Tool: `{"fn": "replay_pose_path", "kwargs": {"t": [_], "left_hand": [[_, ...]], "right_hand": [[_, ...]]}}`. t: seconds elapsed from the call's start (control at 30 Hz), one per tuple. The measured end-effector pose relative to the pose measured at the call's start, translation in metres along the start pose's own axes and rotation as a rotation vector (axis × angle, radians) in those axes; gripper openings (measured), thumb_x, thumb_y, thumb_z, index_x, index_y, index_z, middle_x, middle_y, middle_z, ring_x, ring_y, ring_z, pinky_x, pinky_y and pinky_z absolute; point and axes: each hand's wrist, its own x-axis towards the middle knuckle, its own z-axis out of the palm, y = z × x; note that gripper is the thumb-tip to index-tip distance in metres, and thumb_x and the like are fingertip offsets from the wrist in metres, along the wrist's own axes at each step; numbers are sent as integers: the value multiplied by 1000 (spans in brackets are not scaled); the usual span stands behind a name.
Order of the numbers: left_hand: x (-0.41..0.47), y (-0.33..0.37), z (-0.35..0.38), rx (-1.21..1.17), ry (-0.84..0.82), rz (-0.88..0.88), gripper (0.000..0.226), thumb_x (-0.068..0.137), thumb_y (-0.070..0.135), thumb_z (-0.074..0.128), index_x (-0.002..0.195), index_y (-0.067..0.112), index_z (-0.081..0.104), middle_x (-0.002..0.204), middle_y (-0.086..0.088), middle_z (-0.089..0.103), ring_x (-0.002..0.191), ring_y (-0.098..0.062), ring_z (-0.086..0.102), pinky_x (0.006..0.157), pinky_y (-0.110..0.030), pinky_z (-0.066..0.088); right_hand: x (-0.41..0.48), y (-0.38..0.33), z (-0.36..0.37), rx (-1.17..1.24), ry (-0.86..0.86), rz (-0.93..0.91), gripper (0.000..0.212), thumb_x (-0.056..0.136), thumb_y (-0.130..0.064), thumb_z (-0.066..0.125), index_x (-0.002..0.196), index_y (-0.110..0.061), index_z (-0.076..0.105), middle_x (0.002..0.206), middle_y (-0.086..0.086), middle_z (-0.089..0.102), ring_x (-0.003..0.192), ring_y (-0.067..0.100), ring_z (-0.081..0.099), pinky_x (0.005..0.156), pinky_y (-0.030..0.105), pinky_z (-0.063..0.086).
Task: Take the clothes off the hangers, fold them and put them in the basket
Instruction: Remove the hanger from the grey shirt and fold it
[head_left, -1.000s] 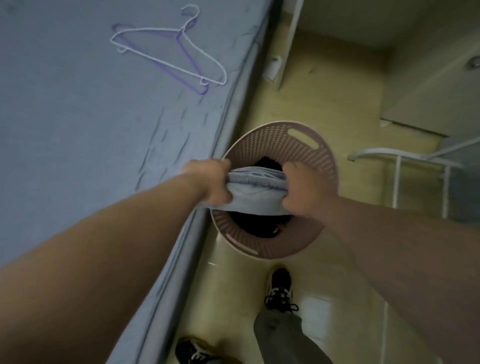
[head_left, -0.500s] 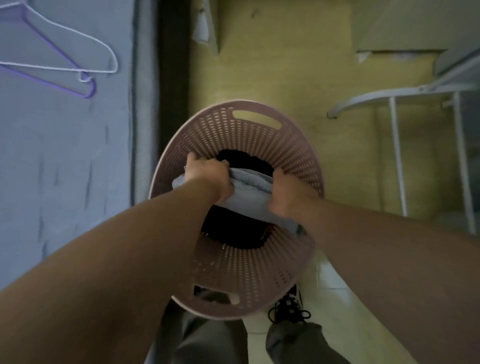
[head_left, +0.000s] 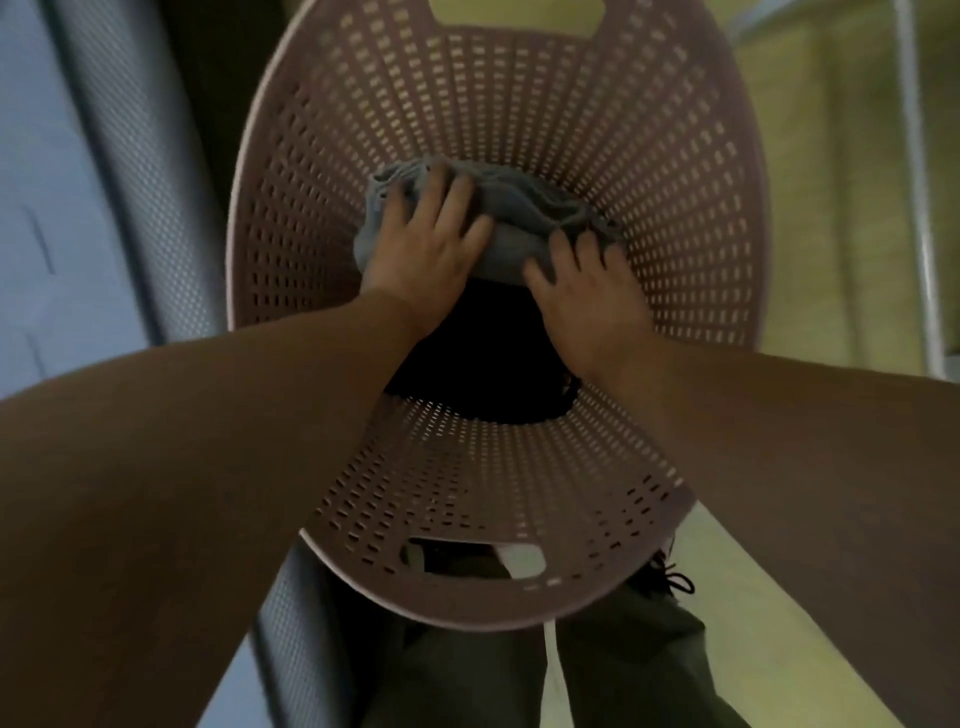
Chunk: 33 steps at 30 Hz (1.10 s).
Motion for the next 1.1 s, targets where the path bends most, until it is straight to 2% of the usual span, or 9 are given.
{"fn": "replay_pose_path", "kwargs": {"t": [0.13, 0.27, 0.37, 0.53, 0.67, 0.8, 0.87, 0.97, 1.1], "left_hand": [[4, -14, -1, 55, -121, -32, 47, 98, 28, 36, 142, 15, 25, 159, -26, 8, 144, -45, 15, 112, -56, 24], [21, -22, -4, 74, -140, -49, 68, 83, 38, 60, 137, 12, 27, 148, -23, 32, 128, -39, 36, 101, -45, 35], [23, -26, 1, 56, -138, -24, 86, 74, 49, 67, 140, 12, 25, 148, -19, 32, 128, -37, 35, 101, -46, 33], [7, -28, 12, -75, -123, -19, 97, 80, 81, 39, 149, 16, 20, 163, -13, 9, 145, -37, 17, 115, -53, 20], [5, -25, 13, -65, -39, -39, 61, 98, 51, 37, 146, 15, 31, 162, -14, 14, 145, -36, 20, 113, -51, 21], [4, -22, 6, 10, 95, -19, 32, 97, 19, 35, 124, 8, 47, 138, -22, 42, 122, -39, 43, 101, -51, 32], [5, -17, 6, -8, 79, 110, 29, 96, 16, 35, 117, 5, 52, 122, -23, 51, 110, -40, 49, 93, -49, 35], [2, -9, 16, -132, -78, 221, 33, 98, 15, 43, 127, 3, 52, 125, -21, 54, 112, -39, 51, 94, -47, 37], [-4, -9, 30, -39, -143, 108, 50, 100, 24, 40, 147, 10, 34, 153, -11, 33, 135, -31, 35, 111, -46, 25]], "right_hand": [[1, 7, -1, 140, -149, 90, 84, 90, -36, 59, 155, -26, 7, 161, 23, -11, 145, 50, 6, 116, 59, 17], [16, 20, -5, 112, -38, 112, 81, 82, -26, 66, 148, -17, 21, 159, 28, -1, 143, 44, 19, 112, 51, 26], [23, 24, -4, 139, -9, 111, 85, 78, -23, 69, 149, -14, 22, 159, 26, 8, 138, 42, 27, 106, 48, 31], [23, 26, -2, 220, -19, 114, 87, 86, -31, 61, 155, -18, 10, 161, 22, 3, 141, 41, 22, 108, 49, 30], [22, 20, -1, 295, 56, 196, 67, 93, -40, 53, 149, -12, 27, 154, 24, 22, 133, 41, 35, 100, 49, 37], [27, 16, -6, 244, 239, 165, 28, 85, -13, 57, 111, -4, 52, 111, 25, 55, 96, 41, 57, 75, 45, 46], [29, 14, -9, 308, 178, 51, 22, 90, -10, 52, 111, -5, 52, 109, 23, 58, 95, 40, 60, 73, 44, 47], [31, 9, -6, 334, 8, -67, 32, 96, -18, 45, 127, -9, 46, 123, 20, 50, 108, 38, 56, 80, 44, 47], [33, 4, 5, 352, -118, 44, 75, 90, -22, 58, 153, -16, 19, 149, 18, 24, 125, 40, 42, 96, 49, 44]]}}
